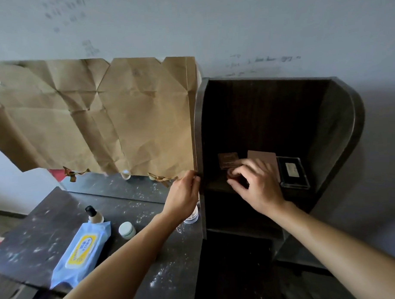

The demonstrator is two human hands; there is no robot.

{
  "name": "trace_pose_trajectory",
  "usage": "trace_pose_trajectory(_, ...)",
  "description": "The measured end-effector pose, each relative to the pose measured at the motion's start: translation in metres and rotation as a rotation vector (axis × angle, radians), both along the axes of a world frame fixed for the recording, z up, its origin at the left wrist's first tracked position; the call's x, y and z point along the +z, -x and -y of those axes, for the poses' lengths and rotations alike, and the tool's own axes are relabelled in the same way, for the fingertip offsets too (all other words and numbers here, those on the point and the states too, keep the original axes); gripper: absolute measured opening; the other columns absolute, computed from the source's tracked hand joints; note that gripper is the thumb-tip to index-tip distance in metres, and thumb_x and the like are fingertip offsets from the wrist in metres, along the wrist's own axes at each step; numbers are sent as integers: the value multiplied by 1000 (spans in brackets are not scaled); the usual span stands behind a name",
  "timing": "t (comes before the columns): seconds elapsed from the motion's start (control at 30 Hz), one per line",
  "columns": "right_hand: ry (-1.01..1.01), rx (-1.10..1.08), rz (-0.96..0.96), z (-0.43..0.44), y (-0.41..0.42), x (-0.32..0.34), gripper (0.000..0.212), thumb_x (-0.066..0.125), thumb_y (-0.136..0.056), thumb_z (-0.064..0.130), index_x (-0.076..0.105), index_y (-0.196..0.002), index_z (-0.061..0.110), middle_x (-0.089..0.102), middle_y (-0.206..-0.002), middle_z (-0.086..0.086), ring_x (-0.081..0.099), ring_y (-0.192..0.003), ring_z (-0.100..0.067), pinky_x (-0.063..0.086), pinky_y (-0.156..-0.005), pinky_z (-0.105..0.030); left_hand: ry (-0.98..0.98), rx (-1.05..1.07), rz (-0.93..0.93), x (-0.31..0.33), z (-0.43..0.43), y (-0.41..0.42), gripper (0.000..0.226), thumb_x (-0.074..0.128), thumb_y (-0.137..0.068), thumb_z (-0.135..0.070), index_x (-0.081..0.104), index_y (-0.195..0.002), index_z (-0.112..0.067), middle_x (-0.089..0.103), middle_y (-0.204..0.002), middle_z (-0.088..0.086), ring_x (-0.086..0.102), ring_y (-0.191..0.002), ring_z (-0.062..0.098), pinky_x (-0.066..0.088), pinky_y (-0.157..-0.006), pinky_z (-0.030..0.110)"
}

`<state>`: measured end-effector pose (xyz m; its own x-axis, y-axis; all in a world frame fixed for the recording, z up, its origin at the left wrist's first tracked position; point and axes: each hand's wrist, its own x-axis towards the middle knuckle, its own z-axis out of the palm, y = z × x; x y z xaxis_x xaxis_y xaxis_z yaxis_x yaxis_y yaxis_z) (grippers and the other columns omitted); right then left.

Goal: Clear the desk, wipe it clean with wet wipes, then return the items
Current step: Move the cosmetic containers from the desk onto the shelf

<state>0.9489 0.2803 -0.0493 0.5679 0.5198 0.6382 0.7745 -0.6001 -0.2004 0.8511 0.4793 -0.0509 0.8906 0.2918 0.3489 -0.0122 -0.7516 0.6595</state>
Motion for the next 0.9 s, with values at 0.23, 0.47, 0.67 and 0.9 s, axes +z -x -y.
trace_pose_trajectory(0.23, -91, 109, -37, -20, 70, -15, 10, 67, -82, 24, 66, -86, 14, 64, -87, 6, 60, -82, -12, 50, -67, -28, -29, -10, -176, -32, -50, 49, 22, 48, -93, -22, 59, -111, -17, 70, -82, 4, 65, -76, 23, 52, -69, 38)
trace_pose_trajectory(0.47, 89, 111, -291, -117, 147, -71, 9, 64, -78, 30, 62, -80, 22, 60, -76, 11, 60, -68, -10, 48, -50, -25, -136, 40, -435, -77, -150, 152, 16, 48, -90, -24, 60, -97, -15, 67, -88, 5, 62, -85, 29, 49, -70, 36)
trace_pose_trajectory(0.67, 233, 69, -505, -200, 188, -116, 15, 63, -76, 35, 61, -89, 26, 62, -85, 9, 63, -77, -15, 51, -61, -34, -133, 154, -547, -108, -233, 223, 22, 49, -91, -26, 62, -105, -17, 68, -97, 3, 60, -95, 26, 48, -77, 35)
trace_pose_trajectory(0.9, 344, 79, -561, -267, 189, -137, 26, 60, -84, 37, 60, -107, 25, 61, -103, 8, 61, -92, -15, 43, -71, -27, -40, 268, -665, -136, -305, 239, 34, 49, -90, -27, 56, -122, -20, 68, -106, 1, 60, -100, 24, 50, -80, 34)
